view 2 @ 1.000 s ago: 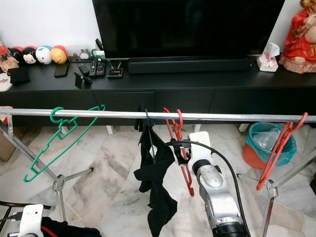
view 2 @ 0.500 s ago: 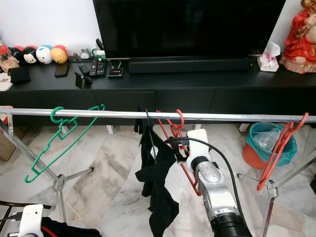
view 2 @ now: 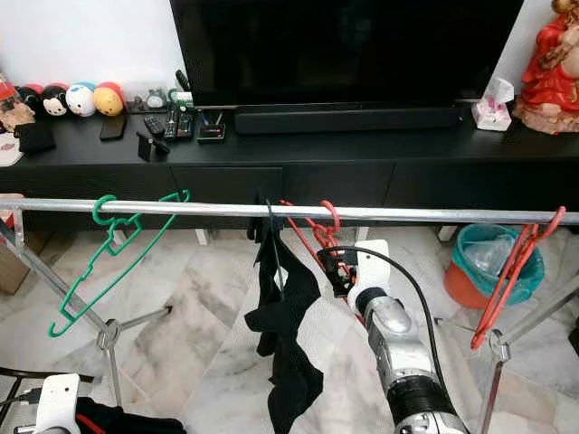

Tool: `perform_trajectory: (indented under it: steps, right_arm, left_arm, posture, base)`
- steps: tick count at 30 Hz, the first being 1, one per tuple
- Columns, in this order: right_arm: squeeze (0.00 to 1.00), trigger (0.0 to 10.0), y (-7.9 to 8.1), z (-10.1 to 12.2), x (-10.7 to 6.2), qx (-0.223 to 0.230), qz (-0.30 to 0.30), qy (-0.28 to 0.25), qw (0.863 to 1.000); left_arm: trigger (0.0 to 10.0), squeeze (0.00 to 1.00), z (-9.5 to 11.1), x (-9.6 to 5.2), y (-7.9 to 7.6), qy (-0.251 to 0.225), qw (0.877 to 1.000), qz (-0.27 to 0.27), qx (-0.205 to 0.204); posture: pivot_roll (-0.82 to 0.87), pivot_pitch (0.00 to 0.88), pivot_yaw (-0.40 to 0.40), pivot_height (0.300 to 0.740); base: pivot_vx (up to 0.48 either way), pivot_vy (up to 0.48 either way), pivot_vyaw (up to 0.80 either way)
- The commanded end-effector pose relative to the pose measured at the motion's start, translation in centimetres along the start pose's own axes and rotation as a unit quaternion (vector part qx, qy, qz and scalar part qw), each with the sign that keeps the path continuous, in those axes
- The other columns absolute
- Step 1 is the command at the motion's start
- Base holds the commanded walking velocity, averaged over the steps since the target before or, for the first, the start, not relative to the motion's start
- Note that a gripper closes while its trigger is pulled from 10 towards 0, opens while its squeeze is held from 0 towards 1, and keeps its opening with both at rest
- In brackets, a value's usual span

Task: Hang hanger

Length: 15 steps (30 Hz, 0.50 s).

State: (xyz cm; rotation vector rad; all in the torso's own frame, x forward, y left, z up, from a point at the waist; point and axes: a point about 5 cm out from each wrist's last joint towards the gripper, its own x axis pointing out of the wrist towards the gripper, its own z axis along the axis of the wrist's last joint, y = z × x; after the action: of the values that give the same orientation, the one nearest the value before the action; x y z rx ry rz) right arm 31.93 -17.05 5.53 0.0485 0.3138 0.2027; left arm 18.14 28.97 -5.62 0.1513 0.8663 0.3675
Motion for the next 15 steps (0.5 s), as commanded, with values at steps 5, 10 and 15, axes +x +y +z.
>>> perform_trajectory:
  steps: [5,10,15]
  right_arm:
    - [0.00,0.0,0.04,0.25,0.14,0.005,0.001,-0.005,1.000]
    - [0.00,0.0,0.04,0.25,0.14,0.005,0.001,-0.005,1.000]
    - [0.00,0.0,0.04,0.25,0.14,0.005,0.001,-0.005,1.000]
  left_arm:
    - [10.0,0.00,0.20,0.01,0.05,-0.008,1.000,0.003,0.007]
    - [10.0,0.00,0.20,0.01,0.05,-0.008,1.000,0.003,0.007]
    - [10.0,0.00,0.20,0.01,0.05,-0.008,1.000,0.003,0.007]
  posture:
    - [-0.02,0.019,0.059,0.740]
    - [-0.02,0.019,0.059,0.740]
    - [-0.02,0.019,0.059,0.740]
  base:
    - [0.000,0.000,0.00]
    - [0.000,0.000,0.00]
    - [0.000,0.000,0.00]
